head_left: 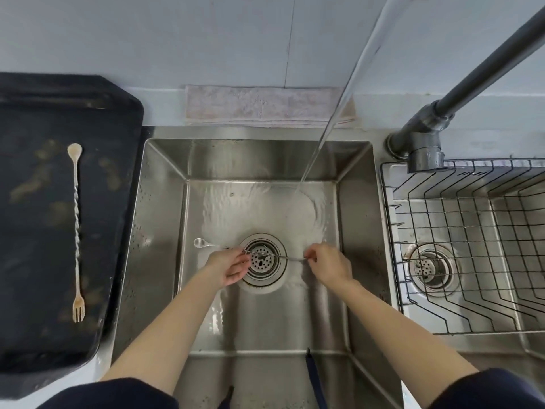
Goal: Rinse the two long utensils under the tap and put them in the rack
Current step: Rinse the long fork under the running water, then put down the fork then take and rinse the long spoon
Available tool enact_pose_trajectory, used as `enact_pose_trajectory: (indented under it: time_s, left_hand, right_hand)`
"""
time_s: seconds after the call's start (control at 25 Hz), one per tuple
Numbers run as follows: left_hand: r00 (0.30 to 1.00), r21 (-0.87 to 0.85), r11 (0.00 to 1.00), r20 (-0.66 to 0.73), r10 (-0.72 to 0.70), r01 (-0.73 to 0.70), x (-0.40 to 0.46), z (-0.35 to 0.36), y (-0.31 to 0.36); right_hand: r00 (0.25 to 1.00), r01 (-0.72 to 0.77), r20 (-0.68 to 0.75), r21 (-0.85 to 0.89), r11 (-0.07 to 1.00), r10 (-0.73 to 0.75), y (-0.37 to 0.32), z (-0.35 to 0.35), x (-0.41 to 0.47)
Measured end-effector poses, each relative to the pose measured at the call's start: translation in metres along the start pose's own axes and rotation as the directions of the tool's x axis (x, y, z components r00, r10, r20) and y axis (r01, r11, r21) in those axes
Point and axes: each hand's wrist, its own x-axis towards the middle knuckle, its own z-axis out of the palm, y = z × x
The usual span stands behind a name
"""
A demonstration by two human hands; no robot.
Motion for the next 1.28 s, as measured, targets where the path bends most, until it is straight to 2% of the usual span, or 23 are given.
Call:
enact_pose_trajectory:
  time_s: [0.12,0.28,0.32,0.4,0.48,0.52,0.68,0.88,1.04,1.2,1.28]
  left_hand:
    - [0.998,0.01,1.0,0.054,0.014,-0.015,-0.01,-0.004,0.002]
    - [0.991,0.217,0.968,0.061,0.117,-0.128,-0.027,-0.006,0.002]
    - [0.979,0.317,0.927,0.038,0.201,-0.203,-0.033,-0.006,0.001]
    - [0.921,0.565,0.755,0.021,0.389,-0.332,-0.04,-0.008,0.003]
    - [0.866,0.727,0.573,0.06,0.496,-0.378,-0.05,-0.012,0.005]
    - [0.85,0.756,0.526,0.074,0.522,-0.389,-0.059,-0.015,0.005]
    - [0.781,0.786,0.41,0.143,0.608,-0.463,-0.097,-0.03,0.007]
    - [0.651,0.831,0.289,0.111,0.751,-0.475,-0.133,-0.07,0.015]
    - [0.562,0.824,0.293,0.038,0.826,-0.486,-0.153,-0.11,0.016]
    - [0.485,0.853,0.251,0.003,0.874,-0.458,-0.156,-0.15,0.017]
    - [0.468,0.87,0.238,-0.01,0.884,-0.431,-0.155,-0.164,0.018]
  right_hand:
    - [1.0,0.002,0.006,-0.011,1.0,-0.002,-0.001,-0.002,-0.006]
    - [0.999,0.018,0.028,-0.038,0.999,-0.017,-0.006,-0.01,-0.019]
    - [0.999,0.029,0.038,-0.053,0.998,-0.027,-0.008,-0.014,-0.024]
    - [0.997,0.057,0.054,-0.076,0.995,-0.053,-0.014,-0.021,-0.034]
    - [0.994,0.094,0.063,-0.077,0.993,-0.089,-0.022,-0.028,-0.047]
    - [0.992,0.114,0.058,-0.077,0.99,-0.11,-0.027,-0.031,-0.055]
    - [0.982,0.189,0.023,-0.054,0.98,-0.188,-0.052,-0.039,-0.084]
    - [0.95,0.309,-0.057,0.006,0.951,-0.308,-0.088,-0.043,-0.118]
    - [0.917,0.389,-0.102,0.011,0.921,-0.386,-0.124,-0.043,-0.137]
    - [0.879,0.463,-0.13,-0.001,0.886,-0.459,-0.164,-0.04,-0.145]
    - [0.871,0.474,-0.156,0.026,0.88,-0.465,-0.184,-0.038,-0.145]
